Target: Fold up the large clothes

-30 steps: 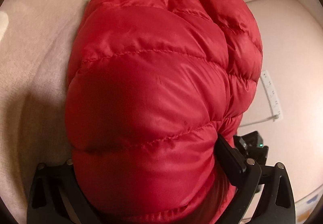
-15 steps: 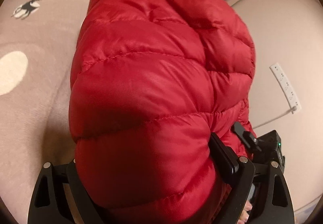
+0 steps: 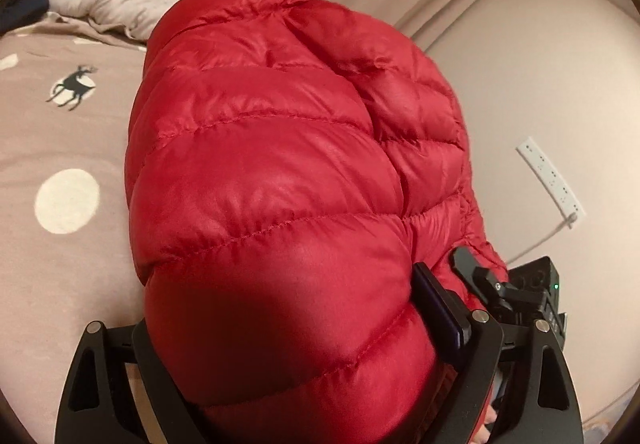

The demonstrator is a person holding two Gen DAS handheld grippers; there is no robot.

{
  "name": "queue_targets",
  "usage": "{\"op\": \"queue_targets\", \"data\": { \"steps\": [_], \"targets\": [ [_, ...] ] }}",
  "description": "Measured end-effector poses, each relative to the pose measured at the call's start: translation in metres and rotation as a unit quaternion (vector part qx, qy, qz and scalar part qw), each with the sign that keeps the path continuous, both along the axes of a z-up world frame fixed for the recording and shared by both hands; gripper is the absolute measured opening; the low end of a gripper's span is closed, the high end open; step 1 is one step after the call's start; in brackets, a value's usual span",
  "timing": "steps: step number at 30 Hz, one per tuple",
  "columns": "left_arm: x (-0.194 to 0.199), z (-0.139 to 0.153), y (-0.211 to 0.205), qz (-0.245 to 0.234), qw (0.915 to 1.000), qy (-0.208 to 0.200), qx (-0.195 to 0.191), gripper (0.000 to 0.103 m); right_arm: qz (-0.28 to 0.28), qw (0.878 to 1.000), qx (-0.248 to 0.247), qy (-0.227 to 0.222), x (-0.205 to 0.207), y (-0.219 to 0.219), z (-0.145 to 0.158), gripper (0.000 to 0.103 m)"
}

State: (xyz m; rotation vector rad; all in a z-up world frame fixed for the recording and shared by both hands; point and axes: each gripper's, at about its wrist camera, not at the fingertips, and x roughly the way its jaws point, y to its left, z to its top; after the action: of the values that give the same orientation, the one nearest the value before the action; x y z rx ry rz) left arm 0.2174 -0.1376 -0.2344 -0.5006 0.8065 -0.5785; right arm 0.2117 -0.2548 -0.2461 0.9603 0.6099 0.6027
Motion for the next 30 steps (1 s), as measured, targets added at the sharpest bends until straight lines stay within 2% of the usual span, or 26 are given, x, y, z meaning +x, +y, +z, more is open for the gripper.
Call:
{"op": "queue_targets", "data": {
  "steps": [2,6,11,12,18,20,24,27,30],
  "targets": [
    [-0.003,-0.002,-0.002,0.000,1.0000,-0.003,0.006,0.088,0.003,1.000,-0.010,-0.001,0.002,0.004,0.000,0.045],
    [-0.012,0.008,0.008,-0.002,0.9999,-0.012,-0.012,0.087,0.013,0.999,-0.029,-0.021,-0.005,0.007,0.011,0.045],
    [-0.034,0.028,0.007,0.011,0.9985,-0.054,0.000,0.087,0.022,0.999,-0.023,-0.043,-0.004,0.008,0.026,0.045],
    [-0.048,0.030,0.025,0.013,0.9981,-0.060,0.000,0.087,0.023,0.998,-0.022,-0.046,-0.002,0.008,0.028,0.045],
    [-0.066,0.054,0.049,0.016,0.9951,-0.093,-0.028,0.087,0.033,0.994,-0.054,-0.093,-0.007,0.022,0.068,0.045],
    [-0.055,0.062,0.054,0.018,0.9936,-0.106,-0.034,0.087,0.035,0.992,-0.053,-0.106,-0.008,0.025,0.083,0.045],
    [-0.068,0.096,0.063,0.021,0.9861,-0.160,-0.040,0.087,0.040,0.987,-0.057,-0.146,-0.011,0.036,0.109,0.045],
    [-0.071,0.111,0.073,0.028,0.9808,-0.187,-0.046,0.087,0.048,0.983,-0.070,-0.165,-0.012,0.048,0.130,0.045],
    [-0.078,0.122,0.084,0.019,0.9736,-0.222,-0.047,0.087,0.048,0.975,-0.085,-0.202,-0.018,0.056,0.147,0.046]
  ]
}}
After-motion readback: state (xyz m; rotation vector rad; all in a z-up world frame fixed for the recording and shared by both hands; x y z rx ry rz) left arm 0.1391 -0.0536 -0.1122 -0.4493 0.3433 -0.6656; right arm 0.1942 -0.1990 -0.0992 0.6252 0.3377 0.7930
